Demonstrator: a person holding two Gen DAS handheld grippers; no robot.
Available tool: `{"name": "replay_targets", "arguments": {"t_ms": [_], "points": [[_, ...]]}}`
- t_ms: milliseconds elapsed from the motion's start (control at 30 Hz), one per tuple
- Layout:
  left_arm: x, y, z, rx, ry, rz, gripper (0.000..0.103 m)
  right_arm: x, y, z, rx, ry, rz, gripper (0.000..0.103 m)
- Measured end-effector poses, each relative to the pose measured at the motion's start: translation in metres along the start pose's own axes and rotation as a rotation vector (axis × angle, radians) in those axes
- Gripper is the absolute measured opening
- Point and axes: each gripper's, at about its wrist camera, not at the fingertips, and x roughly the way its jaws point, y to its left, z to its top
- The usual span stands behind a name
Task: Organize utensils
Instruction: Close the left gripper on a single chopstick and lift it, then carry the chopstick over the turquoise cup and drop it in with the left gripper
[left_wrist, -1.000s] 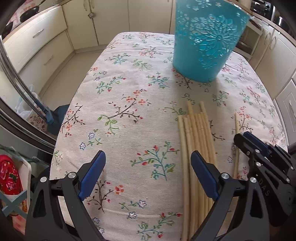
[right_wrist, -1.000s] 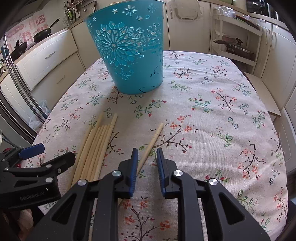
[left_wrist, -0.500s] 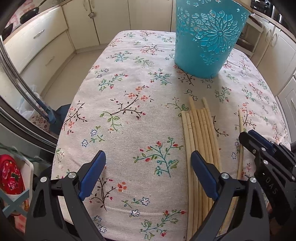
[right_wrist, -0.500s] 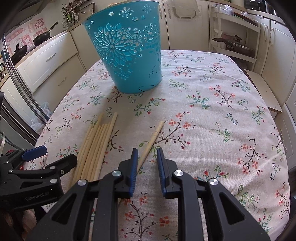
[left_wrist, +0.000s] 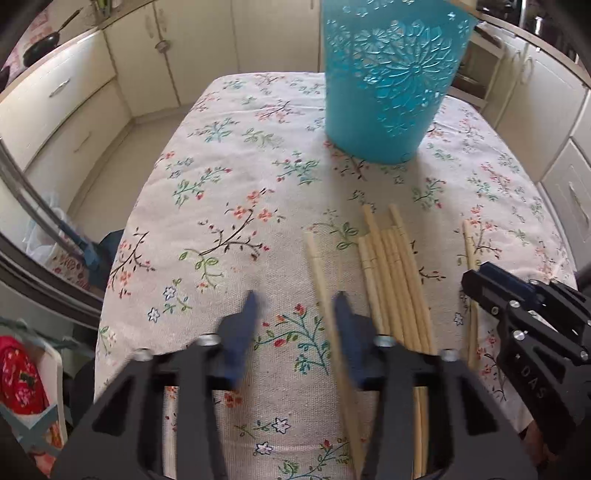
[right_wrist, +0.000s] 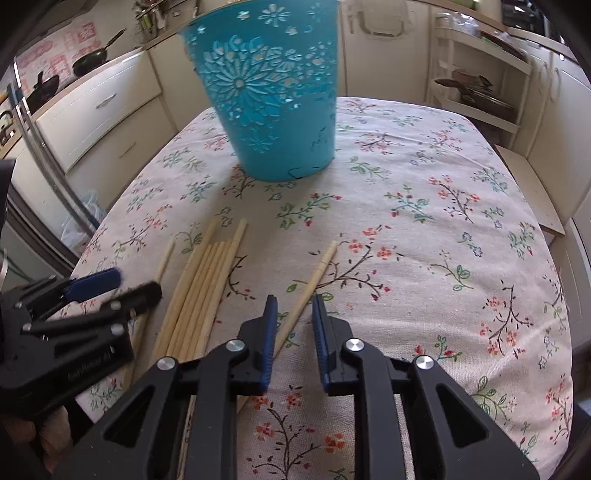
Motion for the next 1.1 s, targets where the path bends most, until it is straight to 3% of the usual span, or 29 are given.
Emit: {"name": "replay_targets", "arguments": {"t_ms": [67, 167, 267, 500, 633, 867, 1100], "points": [[0.001, 0.004, 0.003, 0.004, 0.003, -0.047, 0.009, 0.001, -0.003, 0.002, 0.001, 0.015, 0.015, 0.016], [0.002, 0.007, 0.006, 0.024, 0.016, -0.079, 0.005, 0.003, -0.004, 0.006, 0.020, 0.030, 0.016, 0.015], [-0.005, 0.019, 0.012, -0.006, 0.023, -0.157, 0.005, 0.004, -0.002, 0.006, 0.031, 0.025, 0.041, 0.011], [-0.071, 0.064, 0.040, -0.075, -0.171, -0.235, 0.005, 0.000, -0.007, 0.000, 0.066, 0.007, 0.059, 0.009], [-0.117, 0.080, 0.073, -0.117, -0.328, -0.313, 0.005, 0.000, -0.005, 0.000, 0.063, 0.001, 0.051, 0.009], [-0.171, 0.046, 0.148, -0.113, -0.578, -0.432, 0.005, -0.002, -0.010, -0.006, 0.078, -0.037, 0.078, 0.009], [-0.192, 0.007, 0.215, -0.120, -0.788, -0.447, 0.005, -0.001, -0.013, -0.008, 0.094, -0.076, 0.100, 0.009]]}}
